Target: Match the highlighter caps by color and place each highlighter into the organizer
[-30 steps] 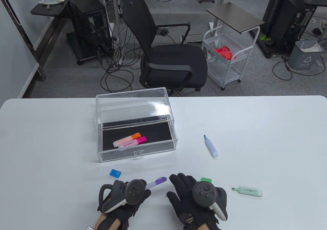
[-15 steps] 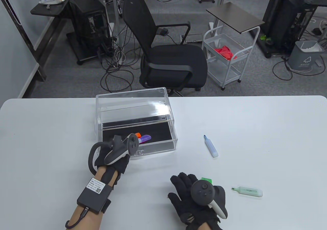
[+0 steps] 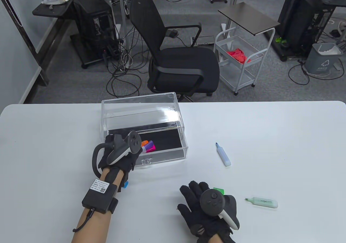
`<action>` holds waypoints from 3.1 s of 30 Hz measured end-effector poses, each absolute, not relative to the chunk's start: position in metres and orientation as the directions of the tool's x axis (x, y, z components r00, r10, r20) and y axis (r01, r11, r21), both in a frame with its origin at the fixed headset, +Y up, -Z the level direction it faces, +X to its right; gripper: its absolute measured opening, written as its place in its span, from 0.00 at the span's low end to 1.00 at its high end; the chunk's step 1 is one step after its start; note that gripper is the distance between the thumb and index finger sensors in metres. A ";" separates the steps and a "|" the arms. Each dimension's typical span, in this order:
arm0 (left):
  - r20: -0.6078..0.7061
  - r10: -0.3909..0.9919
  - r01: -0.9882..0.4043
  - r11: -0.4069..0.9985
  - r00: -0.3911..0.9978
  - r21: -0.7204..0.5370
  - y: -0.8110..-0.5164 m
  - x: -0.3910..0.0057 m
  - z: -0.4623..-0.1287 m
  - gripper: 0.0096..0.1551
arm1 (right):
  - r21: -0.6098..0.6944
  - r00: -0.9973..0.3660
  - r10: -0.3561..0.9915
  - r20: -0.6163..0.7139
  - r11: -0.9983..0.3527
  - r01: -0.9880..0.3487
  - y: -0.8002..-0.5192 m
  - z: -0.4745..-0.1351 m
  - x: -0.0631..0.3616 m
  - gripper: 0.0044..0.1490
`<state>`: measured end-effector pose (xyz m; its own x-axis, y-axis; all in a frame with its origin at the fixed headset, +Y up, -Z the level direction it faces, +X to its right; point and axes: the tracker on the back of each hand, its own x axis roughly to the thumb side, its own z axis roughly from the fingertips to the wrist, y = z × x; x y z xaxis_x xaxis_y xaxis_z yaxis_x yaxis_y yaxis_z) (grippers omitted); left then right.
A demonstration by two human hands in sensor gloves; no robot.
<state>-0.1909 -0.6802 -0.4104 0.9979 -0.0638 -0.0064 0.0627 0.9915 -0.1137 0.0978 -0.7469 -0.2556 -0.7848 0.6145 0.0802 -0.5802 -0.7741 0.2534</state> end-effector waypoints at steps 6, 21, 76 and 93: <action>0.038 0.070 -0.065 0.991 0.997 -0.117 -0.671 -0.191 -0.369 0.49 | 0.247 -0.792 0.604 0.086 -0.783 -0.570 -0.748 -0.256 0.096 0.43; 0.072 0.151 -0.143 0.985 0.986 -0.101 -0.674 -0.189 -0.266 0.51 | 0.271 -0.804 0.590 0.070 -0.787 -0.554 -0.755 -0.257 0.093 0.43; -0.038 0.219 -0.222 0.944 0.975 -0.244 -0.748 -0.201 -0.239 0.52 | 0.331 -0.909 0.147 -0.390 -0.899 -0.287 -0.728 -0.276 0.288 0.49; -0.043 0.223 -0.227 0.938 0.974 -0.263 -0.750 -0.201 -0.239 0.52 | 0.396 -0.926 0.013 -0.378 -0.902 -0.174 -0.759 -0.282 0.296 0.38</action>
